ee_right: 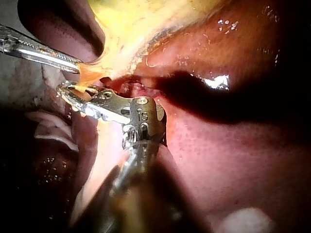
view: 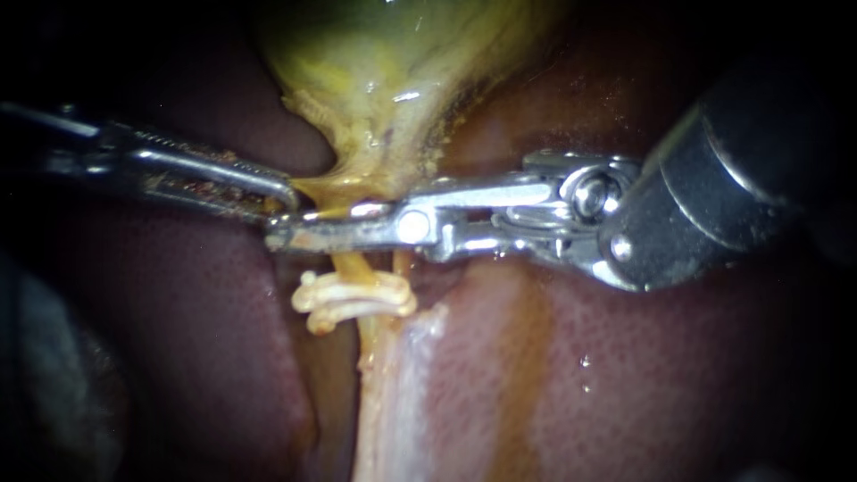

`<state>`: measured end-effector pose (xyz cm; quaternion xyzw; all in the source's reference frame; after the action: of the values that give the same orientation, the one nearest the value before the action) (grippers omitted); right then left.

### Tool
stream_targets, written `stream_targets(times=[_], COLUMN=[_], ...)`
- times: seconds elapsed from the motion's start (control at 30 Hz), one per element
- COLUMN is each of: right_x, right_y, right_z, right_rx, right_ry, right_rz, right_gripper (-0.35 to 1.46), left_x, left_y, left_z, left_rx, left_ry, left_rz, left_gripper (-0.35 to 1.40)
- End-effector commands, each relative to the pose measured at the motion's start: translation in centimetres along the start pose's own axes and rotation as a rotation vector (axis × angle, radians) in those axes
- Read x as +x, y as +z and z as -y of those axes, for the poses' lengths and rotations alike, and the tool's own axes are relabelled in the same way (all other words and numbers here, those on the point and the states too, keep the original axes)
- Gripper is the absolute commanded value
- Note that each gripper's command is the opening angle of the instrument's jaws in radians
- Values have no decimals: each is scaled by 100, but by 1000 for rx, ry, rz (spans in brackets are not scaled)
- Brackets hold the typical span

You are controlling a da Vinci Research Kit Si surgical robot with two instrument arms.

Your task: Going back third clip left tube

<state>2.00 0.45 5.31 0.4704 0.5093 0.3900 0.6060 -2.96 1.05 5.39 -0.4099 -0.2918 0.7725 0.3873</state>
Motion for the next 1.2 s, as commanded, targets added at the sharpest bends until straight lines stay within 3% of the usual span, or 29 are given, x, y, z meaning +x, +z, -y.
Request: stream_targets(times=[0.03,0.1,0.2,0.3,0.53,0.67,0.77,0.9,1.2], right_x=[0,1,-1,-11,-43,-50,-47,-43,-59], right_y=[0,0,3,9,20,25,23,18,-19], right_z=[-1,-3,-9,-18,-48,-65,-73,-78,-65], right_rx=[5,16,28,28,24,-13,-76,-144,-118], right_ry=[0,-17,-38,-46,-78,-193,-302,-438,-648], right_rz=[-7,-9,-4,0,15,56,76,73,100], right_gripper=[-35,-32,18,37,44,46,49,49,50], left_x=[0,0,0,0,-1,-1,-1,-1,-2], left_y=[0,0,0,1,0,0,0,0,-2], left_z=[0,0,0,0,0,0,0,0,1], left_rx=[1,1,1,1,1,1,1,1,0], left_ry=[0,0,0,0,0,0,0,0,0], left_rz=[0,0,0,0,0,0,0,0,1], left_gripper=[-35,-35,-35,-35,-35,-35,-35,-35,-35])
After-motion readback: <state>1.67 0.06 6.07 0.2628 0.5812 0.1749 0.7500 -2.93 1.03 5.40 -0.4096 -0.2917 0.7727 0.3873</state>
